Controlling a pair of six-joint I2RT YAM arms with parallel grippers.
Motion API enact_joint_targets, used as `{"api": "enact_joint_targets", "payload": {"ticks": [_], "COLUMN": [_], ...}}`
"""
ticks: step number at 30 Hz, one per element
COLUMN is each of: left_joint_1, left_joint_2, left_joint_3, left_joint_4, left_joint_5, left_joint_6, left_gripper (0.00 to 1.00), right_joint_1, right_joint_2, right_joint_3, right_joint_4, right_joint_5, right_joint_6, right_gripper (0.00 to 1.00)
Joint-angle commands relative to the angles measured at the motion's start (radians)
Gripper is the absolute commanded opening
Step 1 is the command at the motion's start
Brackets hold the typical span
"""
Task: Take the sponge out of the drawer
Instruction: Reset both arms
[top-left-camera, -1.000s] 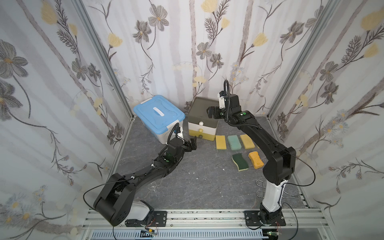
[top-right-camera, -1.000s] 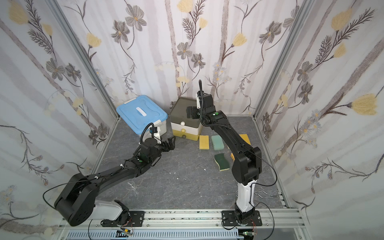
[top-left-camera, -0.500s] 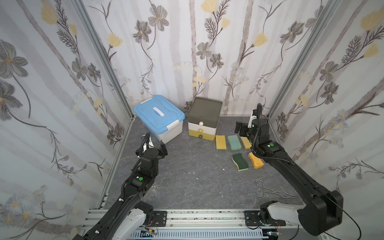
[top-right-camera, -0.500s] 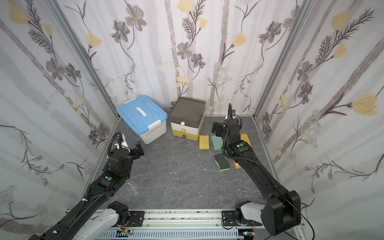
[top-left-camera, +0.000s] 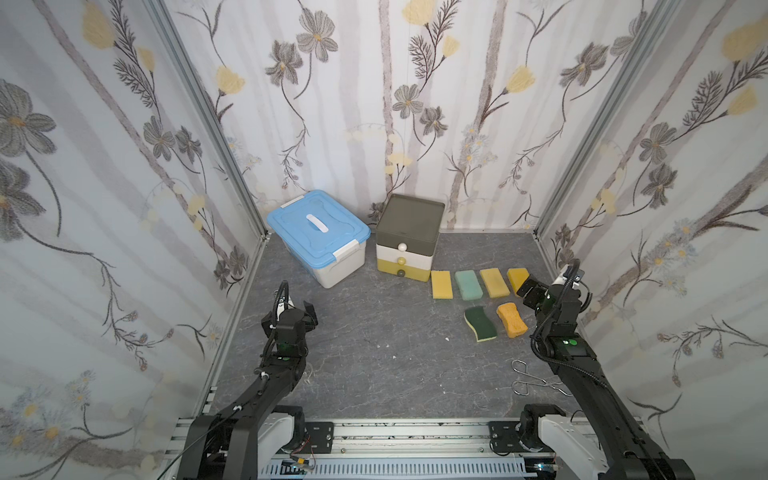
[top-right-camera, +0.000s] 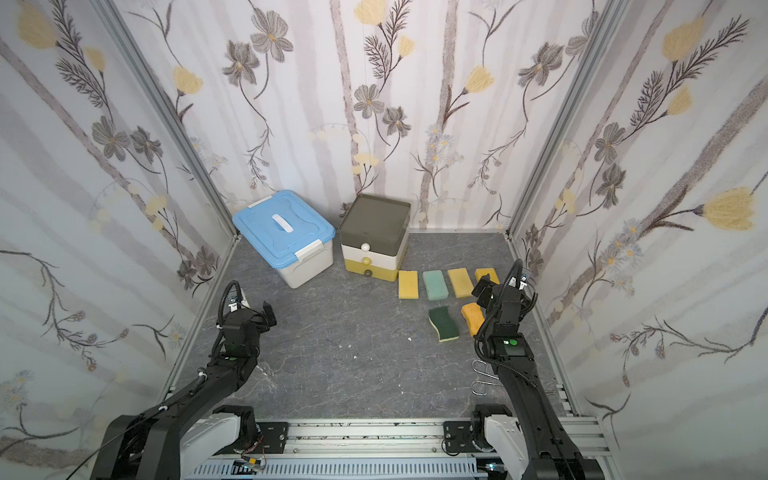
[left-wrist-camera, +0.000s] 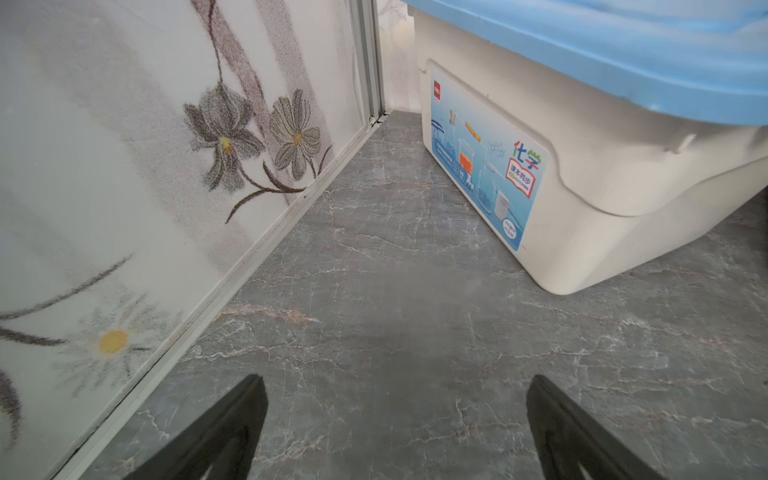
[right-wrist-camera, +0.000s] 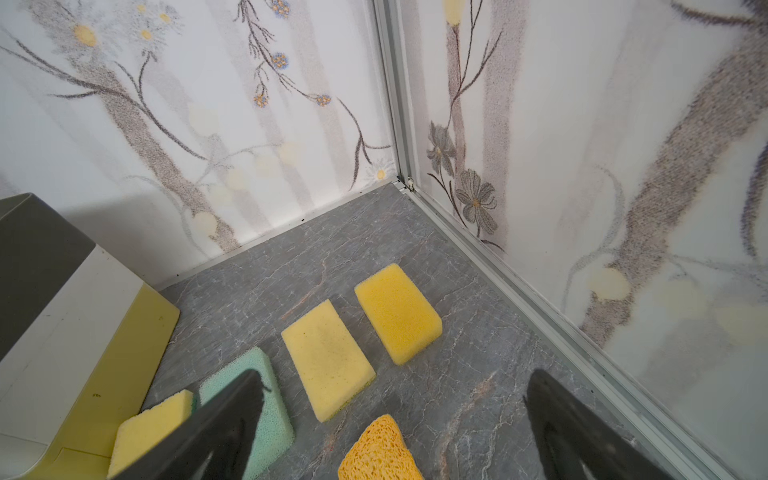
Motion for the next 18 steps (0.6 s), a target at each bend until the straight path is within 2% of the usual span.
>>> {"api": "enact_joint_targets", "payload": {"ticks": [1,4,6,8,12,14,18], "left_joint_1": [0.032,0.043,0.065,0.066,0.068,0.068,0.068], "left_joint_2": [0.118,0.233,0.325,0.393,0.426,0.465,0.458], "left_joint_3": [0.032,0.062,0.048,0.050,0.075,0.084,0.104], "left_joint_4": [0.199,0.301,0.440,0.493,0.475,0.497,0.440], "left_joint_5": [0.087,0.144,0.182,0.212,0.260,0.284,0.279], "left_joint_6": [-0.001,0.005,-0.016,-0.005,0.007,0.019,0.016], "left_gripper": [1.00,1.00,1.00,1.00,1.00,1.00,1.00], "right_joint_1": [-0.005,-0.007,-0.010,-0.014,-0.021,-0.025,-0.030], "right_joint_2": [-0.010,-0.017,-0.028,-0.050,-0.093,-0.096,-0.068], "right_joint_3": [-0.037,-0.064,-0.094,-0.142,-0.223,-0.227,-0.237], "right_joint_4": [0.157,0.187,0.237,0.311,0.426,0.425,0.454], "right_joint_5": [-0.025,0.003,-0.015,-0.039,-0.055,-0.040,-0.049], "right_joint_6": [0.011,-0.005,-0.048,-0.077,-0.117,-0.122,-0.125], "right_gripper": [1.00,1.00,1.00,1.00,1.00,1.00,1.00]}}
